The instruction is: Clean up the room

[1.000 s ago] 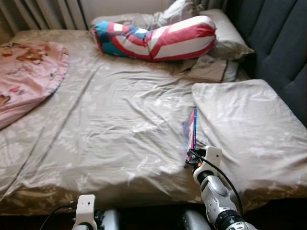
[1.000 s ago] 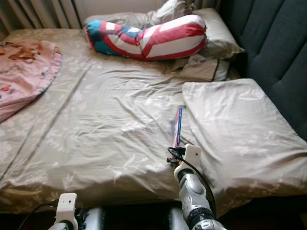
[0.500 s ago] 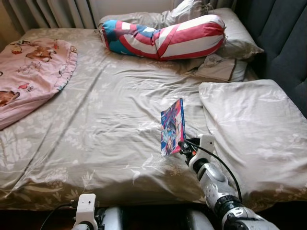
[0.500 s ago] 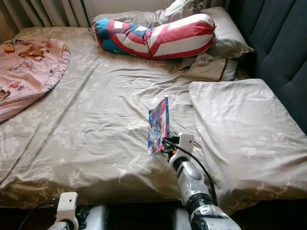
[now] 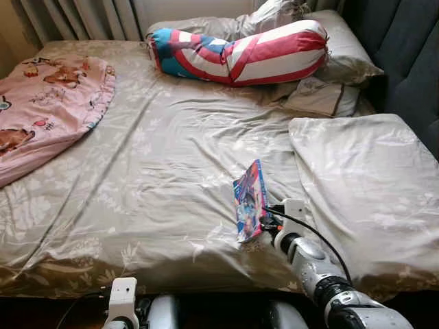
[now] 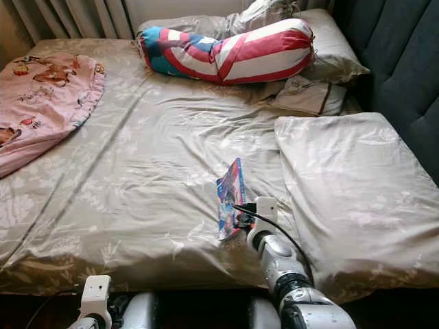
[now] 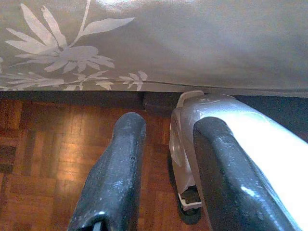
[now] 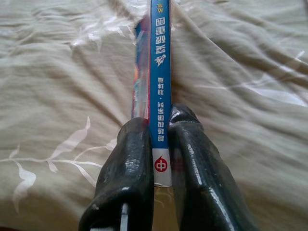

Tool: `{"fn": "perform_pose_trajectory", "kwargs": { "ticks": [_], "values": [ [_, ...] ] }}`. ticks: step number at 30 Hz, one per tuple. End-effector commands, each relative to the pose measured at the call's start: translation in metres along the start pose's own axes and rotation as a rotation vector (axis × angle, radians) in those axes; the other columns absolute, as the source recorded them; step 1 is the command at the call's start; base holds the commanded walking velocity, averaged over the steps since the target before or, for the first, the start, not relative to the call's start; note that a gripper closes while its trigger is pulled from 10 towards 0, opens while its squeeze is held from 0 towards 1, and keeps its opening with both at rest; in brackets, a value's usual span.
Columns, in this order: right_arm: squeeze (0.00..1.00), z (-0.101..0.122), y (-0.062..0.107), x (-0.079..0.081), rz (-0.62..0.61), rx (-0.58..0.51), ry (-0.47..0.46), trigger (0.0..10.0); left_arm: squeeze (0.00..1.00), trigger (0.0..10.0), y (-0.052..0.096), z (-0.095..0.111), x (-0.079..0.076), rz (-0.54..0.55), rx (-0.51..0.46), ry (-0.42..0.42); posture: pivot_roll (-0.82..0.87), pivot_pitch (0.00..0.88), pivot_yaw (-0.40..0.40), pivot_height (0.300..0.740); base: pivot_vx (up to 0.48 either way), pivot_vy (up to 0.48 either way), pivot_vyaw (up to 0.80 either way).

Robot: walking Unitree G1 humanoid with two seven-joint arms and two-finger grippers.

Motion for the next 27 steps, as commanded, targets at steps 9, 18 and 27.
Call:
{"fn": "perform_pose_trajectory", "kwargs": {
  "ticks": [9, 18, 27],
  "values": [
    [0.0, -0.006, 0.004, -0.017, -0.124, 0.034, 0.056, 10.0, 0.0, 10.0, 0.004, -0.015, 0.001, -0.023, 0.056, -0.045, 0.0, 0.093, -0.001, 0.613, 0.0, 0.0, 0.0],
    [0.0, 0.0, 0.007, -0.032, -0.22, -0.001, 0.052, 10.0, 0.0, 10.0, 0.004, -0.016, 0.002, -0.021, 0.062, -0.05, 0.0, 0.096, 0.001, 0.613, 0.0, 0.0, 0.0],
    [0.0, 0.001, 0.008, -0.035, -0.253, -0.015, 0.044, 10.0, 0.0, 10.0, 0.004, -0.016, 0.002, -0.02, 0.064, -0.055, 0.0, 0.097, 0.002, 0.613, 0.0, 0.0, 0.0]
  ]
}}
Point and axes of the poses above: a point about 5 cm out from each wrist's last joint towards the gripper, its own y axis pointing back from the gripper into the wrist, its own z axis along the axis of the wrist's last joint, x = y × z, the point moved 2 cm from there along -y, pointing out of the wrist towards the gripper, and after that the axes turned 4 degrees about -y, right-handed, at the moved point
